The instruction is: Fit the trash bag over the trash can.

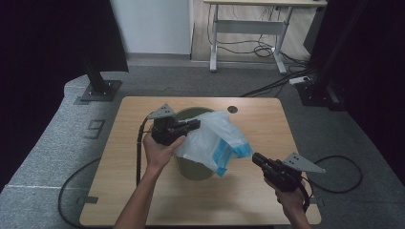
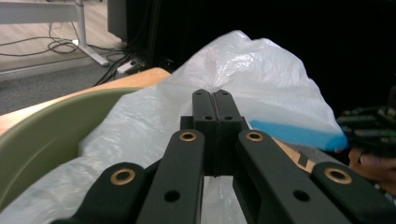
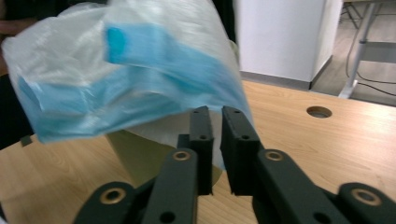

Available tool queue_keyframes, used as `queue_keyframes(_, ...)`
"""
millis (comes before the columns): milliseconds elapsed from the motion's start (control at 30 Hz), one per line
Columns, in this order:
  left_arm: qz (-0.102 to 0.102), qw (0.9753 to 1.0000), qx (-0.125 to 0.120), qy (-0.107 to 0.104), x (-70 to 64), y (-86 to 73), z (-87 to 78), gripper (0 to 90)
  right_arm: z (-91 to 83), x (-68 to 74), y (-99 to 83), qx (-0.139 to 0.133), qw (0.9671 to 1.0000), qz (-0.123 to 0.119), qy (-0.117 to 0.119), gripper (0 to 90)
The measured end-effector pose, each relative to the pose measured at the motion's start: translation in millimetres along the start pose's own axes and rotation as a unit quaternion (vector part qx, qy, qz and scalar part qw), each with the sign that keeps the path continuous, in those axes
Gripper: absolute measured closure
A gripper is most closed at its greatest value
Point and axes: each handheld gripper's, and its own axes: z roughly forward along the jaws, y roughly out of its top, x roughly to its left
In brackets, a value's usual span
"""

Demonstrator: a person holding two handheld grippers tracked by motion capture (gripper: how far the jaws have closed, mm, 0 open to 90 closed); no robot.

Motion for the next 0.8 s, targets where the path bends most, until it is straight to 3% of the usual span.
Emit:
queue_keyframes(100,-0.006,1.0000,0.000,-0.001,1.0,-0.9,-0.8,90.0,-4.0,2.7,-3.7,-0.011,0.9997,0.020,0.009,75.4)
queue_keyframes(300,-0.008,0.9999,0.007,-0.004,-1.2,-3.9,3.7,90.0,-3.1,16.1,-12.8,-0.007,0.9996,0.010,0.026,69.2)
queue_keyframes(500,-0.003,0.9999,0.014,0.000,-5.1,-4.8,8.5,90.0,-1.9,28.2,-13.0,-0.020,0.9998,0.001,-0.005,53.6)
queue_keyframes(633,-0.001,0.9998,0.019,-0.005,-9.3,-5.2,12.1,90.0,-3.8,32.7,-6.4,-0.027,0.9995,-0.006,-0.016,51.4)
queue_keyframes(800,0.001,0.9997,0.022,-0.011,-13.0,-5.6,17.1,90.0,1.8,33.3,-6.0,-0.020,0.9995,0.004,-0.026,52.2)
